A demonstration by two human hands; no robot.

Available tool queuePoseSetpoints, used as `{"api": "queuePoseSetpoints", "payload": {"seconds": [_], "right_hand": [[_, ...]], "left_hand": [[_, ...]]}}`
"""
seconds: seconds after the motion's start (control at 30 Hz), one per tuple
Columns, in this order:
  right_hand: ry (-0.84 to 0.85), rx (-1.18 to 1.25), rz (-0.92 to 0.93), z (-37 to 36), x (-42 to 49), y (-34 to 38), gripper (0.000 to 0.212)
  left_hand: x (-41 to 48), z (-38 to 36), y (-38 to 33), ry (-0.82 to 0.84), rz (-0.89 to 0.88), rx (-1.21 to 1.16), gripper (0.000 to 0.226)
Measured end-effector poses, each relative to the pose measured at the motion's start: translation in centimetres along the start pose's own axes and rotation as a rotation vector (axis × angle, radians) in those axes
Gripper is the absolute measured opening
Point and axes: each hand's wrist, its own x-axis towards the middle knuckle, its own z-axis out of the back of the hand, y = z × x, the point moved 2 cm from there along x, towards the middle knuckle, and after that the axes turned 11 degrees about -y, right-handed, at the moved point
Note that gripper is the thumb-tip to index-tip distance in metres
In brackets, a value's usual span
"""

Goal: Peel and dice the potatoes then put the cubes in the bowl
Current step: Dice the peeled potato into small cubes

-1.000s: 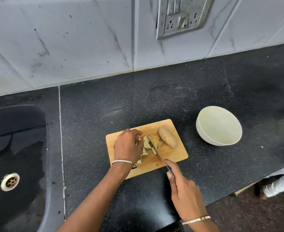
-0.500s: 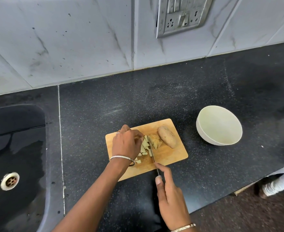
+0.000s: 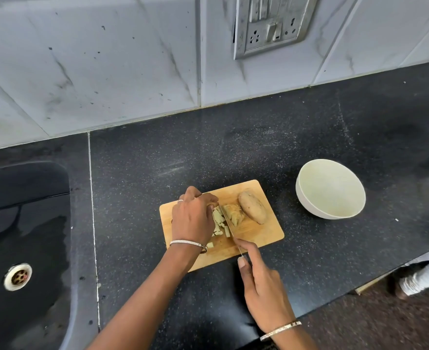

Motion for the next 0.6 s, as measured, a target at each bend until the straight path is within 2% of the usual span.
{"api": "queuePoseSetpoints", "payload": {"seconds": [0.13, 0.23, 0.3, 0.4, 0.6], "right_hand": [[-0.054, 0.007, 0.043, 1.2, -0.1, -0.2, 0.039], [-0.162, 0.032, 0.055, 2.5, -0.2, -0.3, 0.04], [-0.241, 0.061, 0.038, 3.2, -0.2, -0.6, 0.041], [-0.31, 0.067, -0.003, 3.8, -0.3, -1.3, 0.041], [-0.295, 0.08, -0.023, 3.9, -0.5, -2.1, 0.042]], "left_hand": [[-0.2, 0.3, -0.5, -0.057, -0.014, 0.007, 0.032], [-0.3, 0.7, -1.2, -0.09, 0.018, 0.019, 0.039], [-0.7, 0.9, -1.8, -0.05, 0.022, 0.016, 0.045], [-1.4, 0.7, -2.6, 0.032, 0.001, 0.003, 0.038], [-1.8, -0.9, -2.7, 0.067, -0.031, 0.087, 0.044]]}}
